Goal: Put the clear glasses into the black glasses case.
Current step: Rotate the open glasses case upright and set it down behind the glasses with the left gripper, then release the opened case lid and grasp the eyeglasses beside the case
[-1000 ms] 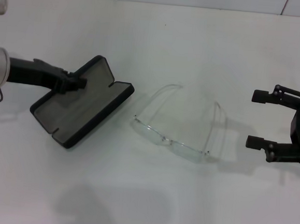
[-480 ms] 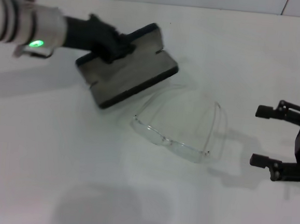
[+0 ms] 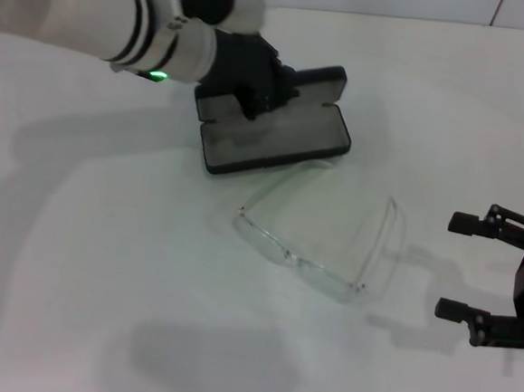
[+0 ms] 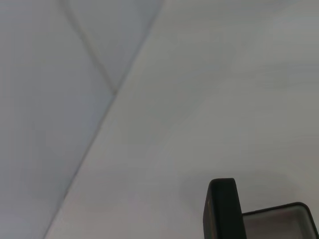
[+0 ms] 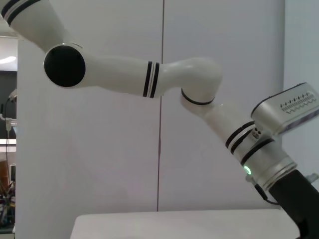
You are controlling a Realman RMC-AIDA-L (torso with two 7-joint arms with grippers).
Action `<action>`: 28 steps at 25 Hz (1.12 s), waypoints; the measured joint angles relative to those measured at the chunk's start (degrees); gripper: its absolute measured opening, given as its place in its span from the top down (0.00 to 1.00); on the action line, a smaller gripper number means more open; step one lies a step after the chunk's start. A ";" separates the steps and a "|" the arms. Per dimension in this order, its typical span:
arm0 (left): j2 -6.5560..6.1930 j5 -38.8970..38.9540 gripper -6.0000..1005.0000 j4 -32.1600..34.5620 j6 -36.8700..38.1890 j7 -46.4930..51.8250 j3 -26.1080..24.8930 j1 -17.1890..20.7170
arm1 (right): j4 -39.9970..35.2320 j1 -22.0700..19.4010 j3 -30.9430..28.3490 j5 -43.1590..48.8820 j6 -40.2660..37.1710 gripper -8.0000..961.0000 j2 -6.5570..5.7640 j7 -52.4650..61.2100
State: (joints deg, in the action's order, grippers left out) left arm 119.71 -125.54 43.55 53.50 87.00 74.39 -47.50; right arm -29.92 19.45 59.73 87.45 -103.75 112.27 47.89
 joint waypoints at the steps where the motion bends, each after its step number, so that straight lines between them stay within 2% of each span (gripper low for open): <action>1: 0.00 0.07 0.79 0.03 0.61 -0.38 0.81 -0.20 | -0.02 -0.38 -0.02 0.00 0.00 0.09 0.08 -0.20; 7: 0.11 0.95 0.79 1.08 6.18 -2.67 1.86 -0.53 | 0.11 -1.14 -0.16 0.00 0.00 0.09 0.30 -0.89; 19: 0.32 4.54 0.78 4.28 6.77 -2.88 5.64 0.82 | 0.01 -1.67 -0.30 -0.42 0.55 0.09 0.27 -0.60; 20: 0.32 5.16 0.75 4.96 6.86 -2.92 5.66 1.37 | -0.02 -1.66 -0.32 -0.43 0.86 0.09 0.36 -0.60; 24: 0.13 12.48 0.59 6.32 7.02 -3.45 4.88 3.46 | -0.48 -1.37 -0.73 -0.55 1.51 0.09 0.70 -0.39; 27: -0.16 23.57 0.56 7.44 9.83 -5.73 1.66 7.08 | -3.02 -0.99 -0.62 -0.24 1.39 0.09 1.08 2.60; 28: -0.15 26.76 0.55 7.47 11.57 -7.26 -0.13 8.80 | -5.97 -0.94 0.03 0.40 1.53 0.09 1.42 5.99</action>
State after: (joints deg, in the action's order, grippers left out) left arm 119.55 -98.78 51.02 65.08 79.75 74.26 -38.70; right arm -35.90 18.50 59.77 87.85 -102.22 113.69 53.87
